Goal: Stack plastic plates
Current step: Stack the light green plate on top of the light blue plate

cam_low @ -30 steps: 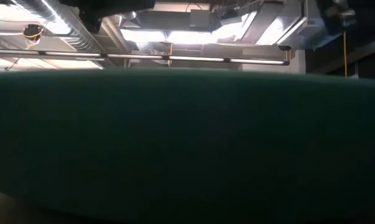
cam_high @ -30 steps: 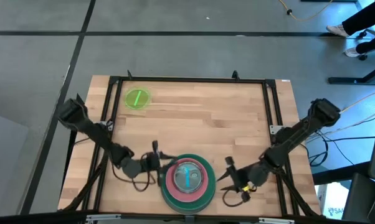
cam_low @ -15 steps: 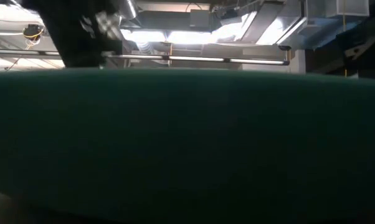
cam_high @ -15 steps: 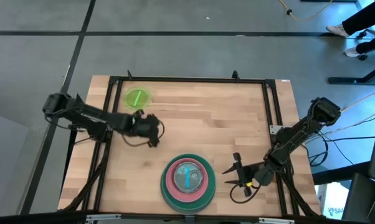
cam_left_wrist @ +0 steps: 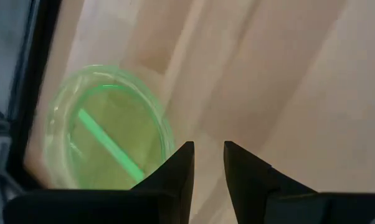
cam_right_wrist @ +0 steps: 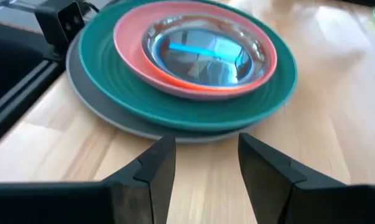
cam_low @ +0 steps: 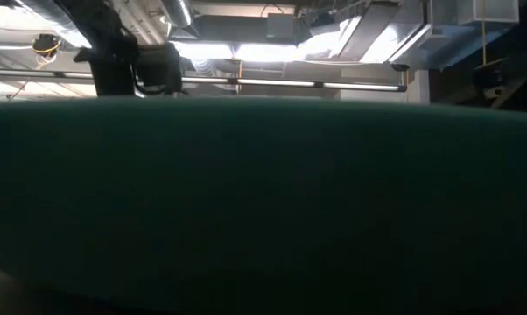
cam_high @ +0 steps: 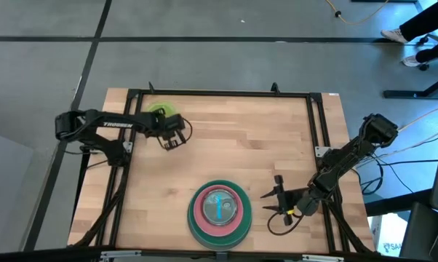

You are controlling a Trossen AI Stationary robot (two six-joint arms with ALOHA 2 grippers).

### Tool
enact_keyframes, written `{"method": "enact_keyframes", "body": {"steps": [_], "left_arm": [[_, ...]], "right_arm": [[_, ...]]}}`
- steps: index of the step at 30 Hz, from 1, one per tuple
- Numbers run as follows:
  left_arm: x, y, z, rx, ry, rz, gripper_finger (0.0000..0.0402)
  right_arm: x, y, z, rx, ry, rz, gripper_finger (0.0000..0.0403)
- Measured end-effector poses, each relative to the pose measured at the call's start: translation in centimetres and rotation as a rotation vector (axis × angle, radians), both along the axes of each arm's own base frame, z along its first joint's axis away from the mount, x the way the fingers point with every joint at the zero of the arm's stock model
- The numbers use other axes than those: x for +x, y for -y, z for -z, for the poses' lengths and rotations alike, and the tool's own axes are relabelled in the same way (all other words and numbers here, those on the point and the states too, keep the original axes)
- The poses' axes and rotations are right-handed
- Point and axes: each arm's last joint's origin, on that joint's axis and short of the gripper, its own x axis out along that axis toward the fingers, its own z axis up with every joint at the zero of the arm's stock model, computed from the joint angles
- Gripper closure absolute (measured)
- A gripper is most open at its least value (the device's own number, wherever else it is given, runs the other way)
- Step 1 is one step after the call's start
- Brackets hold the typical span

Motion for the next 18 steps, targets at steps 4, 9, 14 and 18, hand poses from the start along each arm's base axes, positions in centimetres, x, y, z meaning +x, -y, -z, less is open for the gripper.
{"method": "enact_keyframes", "body": {"steps": [4,9,14,18], "left_arm": [[-0.8,-1.7,0.9,-0.039,0.004,-0.036,0.0321],[-1.8,-2.9,2.2,-0.029,0.032,-0.061,0.0321],[-3.0,-3.7,3.4,-0.015,0.035,-0.1,0.0321],[-4.1,-4.3,4.3,-0.032,0.062,-0.143,0.0321]], "right_arm": [[-0.1,0.1,0.2,0.003,-0.006,0.013,0.0237],[-0.1,0.1,0.2,0.007,-0.01,0.017,0.0237],[-0.1,0.2,0.3,0.009,-0.016,0.031,0.0237],[-0.1,0.2,0.2,0.006,-0.013,0.038,0.0237]]}}
